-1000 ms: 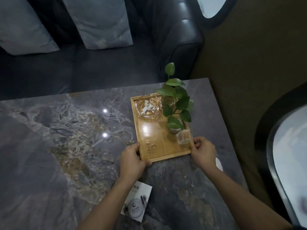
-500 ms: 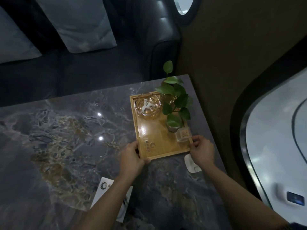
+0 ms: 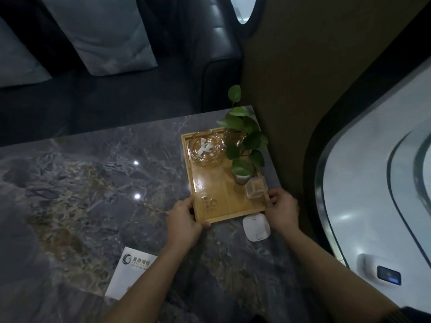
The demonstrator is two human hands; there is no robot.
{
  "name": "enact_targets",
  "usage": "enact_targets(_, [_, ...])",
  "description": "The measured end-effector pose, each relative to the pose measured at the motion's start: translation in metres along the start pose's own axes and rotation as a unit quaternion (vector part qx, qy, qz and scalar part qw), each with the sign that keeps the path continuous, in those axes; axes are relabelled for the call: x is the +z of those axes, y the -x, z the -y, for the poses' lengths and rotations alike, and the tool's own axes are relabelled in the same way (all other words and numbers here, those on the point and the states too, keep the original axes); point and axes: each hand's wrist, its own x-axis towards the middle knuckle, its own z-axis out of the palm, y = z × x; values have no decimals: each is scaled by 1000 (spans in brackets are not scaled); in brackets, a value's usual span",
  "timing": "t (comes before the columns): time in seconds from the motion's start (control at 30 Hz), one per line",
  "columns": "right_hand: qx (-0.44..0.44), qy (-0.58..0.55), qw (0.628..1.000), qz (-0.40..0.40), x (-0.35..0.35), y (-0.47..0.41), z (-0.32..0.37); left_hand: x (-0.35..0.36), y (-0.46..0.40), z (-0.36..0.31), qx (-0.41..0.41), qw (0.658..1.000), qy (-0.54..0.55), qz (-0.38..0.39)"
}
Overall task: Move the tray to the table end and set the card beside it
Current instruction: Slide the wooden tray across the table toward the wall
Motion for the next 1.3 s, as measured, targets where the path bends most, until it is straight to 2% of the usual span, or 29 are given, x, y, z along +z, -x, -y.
enact_targets(0.37, [8,9,1000,-6,-5,-7,-9,11,3,-9,23,1000,-8,-14])
enact_targets(0.53, [-17,-17,1000,-7,-8,6,-10,13,2,-9,39,999,-23,-16])
enact_targets(0.6, [-62,18,998,-19,-8,19,-12,14,2,-8,38,999,-19,-18])
enact_targets(0.67, [-154,76,985,-20,-5,35,-11,15,2,-7,35,999,-10,-19])
enact_targets(0.77, [-288,140,947,25,7,48,-2,15,3,-7,35,999,-4,-23])
enact_targets(0.83, [-321,154,933,46,16,47,6,16,3,-7,35,999,0,-24])
enact_targets(0.93, [-320,171,929,70,24,43,12,17,2,-6,35,999,-1,-24])
enact_targets(1.3, [-302,176,935,61,22,33,4,26,0,-11,52,998,5,-22])
